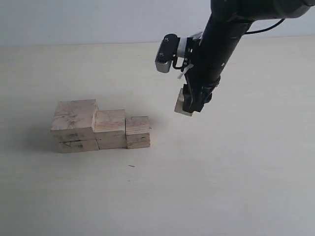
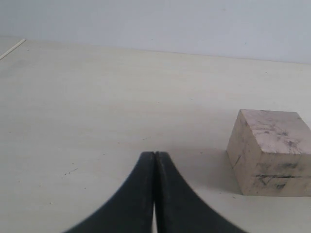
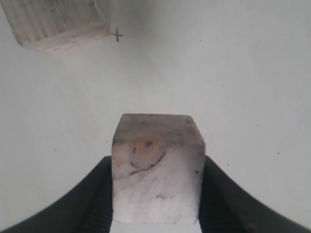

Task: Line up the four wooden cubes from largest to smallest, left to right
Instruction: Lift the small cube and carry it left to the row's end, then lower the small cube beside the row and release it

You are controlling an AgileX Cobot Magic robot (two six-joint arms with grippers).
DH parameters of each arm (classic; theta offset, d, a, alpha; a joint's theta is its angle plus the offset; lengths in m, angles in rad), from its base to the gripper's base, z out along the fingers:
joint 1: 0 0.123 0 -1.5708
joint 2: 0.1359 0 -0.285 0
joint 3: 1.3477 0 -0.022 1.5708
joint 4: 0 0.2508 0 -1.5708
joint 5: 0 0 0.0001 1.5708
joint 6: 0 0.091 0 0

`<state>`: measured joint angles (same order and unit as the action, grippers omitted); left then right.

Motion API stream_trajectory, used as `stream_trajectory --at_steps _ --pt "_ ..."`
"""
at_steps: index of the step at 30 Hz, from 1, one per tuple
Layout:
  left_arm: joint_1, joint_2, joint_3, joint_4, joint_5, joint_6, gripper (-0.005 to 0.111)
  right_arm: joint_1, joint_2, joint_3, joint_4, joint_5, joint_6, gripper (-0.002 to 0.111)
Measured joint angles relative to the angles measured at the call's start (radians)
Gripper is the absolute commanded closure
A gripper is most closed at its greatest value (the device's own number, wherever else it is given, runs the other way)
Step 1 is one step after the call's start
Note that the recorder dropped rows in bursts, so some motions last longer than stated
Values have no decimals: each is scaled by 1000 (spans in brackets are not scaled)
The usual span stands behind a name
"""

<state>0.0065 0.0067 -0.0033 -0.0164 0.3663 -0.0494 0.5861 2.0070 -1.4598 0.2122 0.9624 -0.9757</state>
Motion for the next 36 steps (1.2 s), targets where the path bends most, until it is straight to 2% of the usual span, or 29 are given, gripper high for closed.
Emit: stream_trajectory --at_steps 5,8,15,24,36 --pt "0 0 0 0 0 0 107 -13 0 -10 55 59 -214 108" --pt "0 0 0 0 0 0 107 -13 3 -10 85 65 -275 108" --pt "0 0 0 0 0 0 107 -11 80 -10 105 61 -297 108" --pt "0 0 0 0 0 0 107 65 128 -16 114 -34 -316 108" --pt "0 0 0 0 0 0 107 85 159 -21 141 -55 -318 108"
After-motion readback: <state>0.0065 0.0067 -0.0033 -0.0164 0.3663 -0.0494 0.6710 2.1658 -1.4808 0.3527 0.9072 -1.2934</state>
